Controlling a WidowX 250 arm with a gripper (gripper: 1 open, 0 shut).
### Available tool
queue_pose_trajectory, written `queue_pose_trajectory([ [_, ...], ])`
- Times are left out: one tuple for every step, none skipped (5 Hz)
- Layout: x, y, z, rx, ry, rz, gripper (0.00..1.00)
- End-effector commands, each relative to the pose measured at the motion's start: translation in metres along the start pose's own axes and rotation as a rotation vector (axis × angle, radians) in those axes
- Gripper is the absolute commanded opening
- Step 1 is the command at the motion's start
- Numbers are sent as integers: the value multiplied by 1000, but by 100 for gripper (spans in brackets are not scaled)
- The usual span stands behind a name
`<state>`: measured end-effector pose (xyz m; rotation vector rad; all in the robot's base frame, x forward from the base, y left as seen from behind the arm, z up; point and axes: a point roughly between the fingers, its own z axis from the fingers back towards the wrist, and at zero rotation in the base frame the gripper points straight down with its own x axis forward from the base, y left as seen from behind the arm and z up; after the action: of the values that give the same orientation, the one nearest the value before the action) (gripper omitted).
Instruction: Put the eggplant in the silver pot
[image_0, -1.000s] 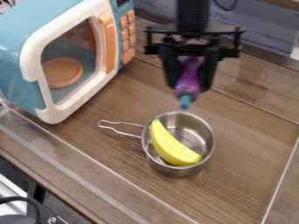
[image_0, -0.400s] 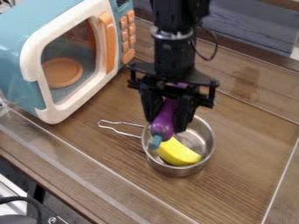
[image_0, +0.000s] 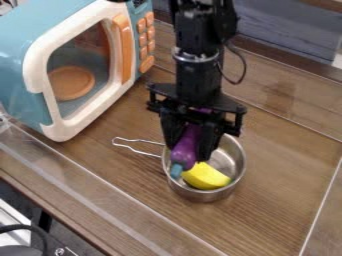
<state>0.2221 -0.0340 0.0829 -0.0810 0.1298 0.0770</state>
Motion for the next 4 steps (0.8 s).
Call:
queue_pose_trajectory([
  [4, 0, 2, 4, -27, -27, 0],
  [5, 2, 1, 7, -25, -36, 0],
  [5, 3, 1, 9, -23, -43, 0],
  [5, 5, 1, 11, -21, -50, 0],
])
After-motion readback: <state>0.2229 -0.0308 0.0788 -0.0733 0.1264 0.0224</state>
